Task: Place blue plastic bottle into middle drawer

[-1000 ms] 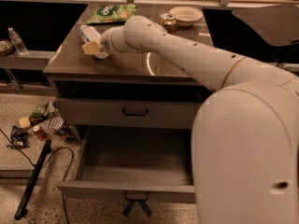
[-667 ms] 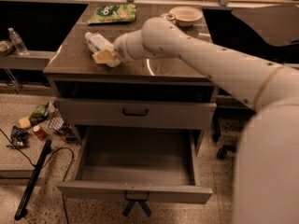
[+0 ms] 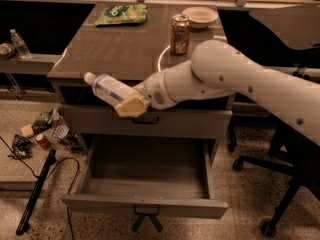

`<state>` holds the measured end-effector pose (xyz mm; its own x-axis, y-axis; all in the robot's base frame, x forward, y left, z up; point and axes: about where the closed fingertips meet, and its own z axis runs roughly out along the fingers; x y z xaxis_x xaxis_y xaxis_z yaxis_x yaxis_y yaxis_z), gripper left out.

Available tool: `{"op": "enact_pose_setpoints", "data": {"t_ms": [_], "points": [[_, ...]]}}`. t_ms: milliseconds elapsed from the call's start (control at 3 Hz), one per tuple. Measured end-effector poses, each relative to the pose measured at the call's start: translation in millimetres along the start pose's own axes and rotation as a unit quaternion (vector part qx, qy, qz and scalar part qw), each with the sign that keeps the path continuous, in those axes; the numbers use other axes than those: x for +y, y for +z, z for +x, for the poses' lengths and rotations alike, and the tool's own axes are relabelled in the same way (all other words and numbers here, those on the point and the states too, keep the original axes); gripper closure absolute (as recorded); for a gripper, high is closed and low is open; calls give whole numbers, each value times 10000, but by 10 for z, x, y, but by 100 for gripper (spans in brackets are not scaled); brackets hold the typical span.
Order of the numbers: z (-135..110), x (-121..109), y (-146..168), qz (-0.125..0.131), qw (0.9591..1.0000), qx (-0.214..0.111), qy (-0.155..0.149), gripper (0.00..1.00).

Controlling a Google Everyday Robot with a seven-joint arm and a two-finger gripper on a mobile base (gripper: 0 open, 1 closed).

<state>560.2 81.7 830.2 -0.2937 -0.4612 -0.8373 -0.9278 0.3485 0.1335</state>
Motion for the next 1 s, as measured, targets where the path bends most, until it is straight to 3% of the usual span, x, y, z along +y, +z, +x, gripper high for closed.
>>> {"op": "enact_pose_setpoints", "data": {"t_ms": [333,667,1000], "points": [[614,318,-549,-456,9983,210,291,100],[1213,439,-637,-787,9934,555,626,100],[1727,375,-66,-1142,9853,893,907,100]]}}
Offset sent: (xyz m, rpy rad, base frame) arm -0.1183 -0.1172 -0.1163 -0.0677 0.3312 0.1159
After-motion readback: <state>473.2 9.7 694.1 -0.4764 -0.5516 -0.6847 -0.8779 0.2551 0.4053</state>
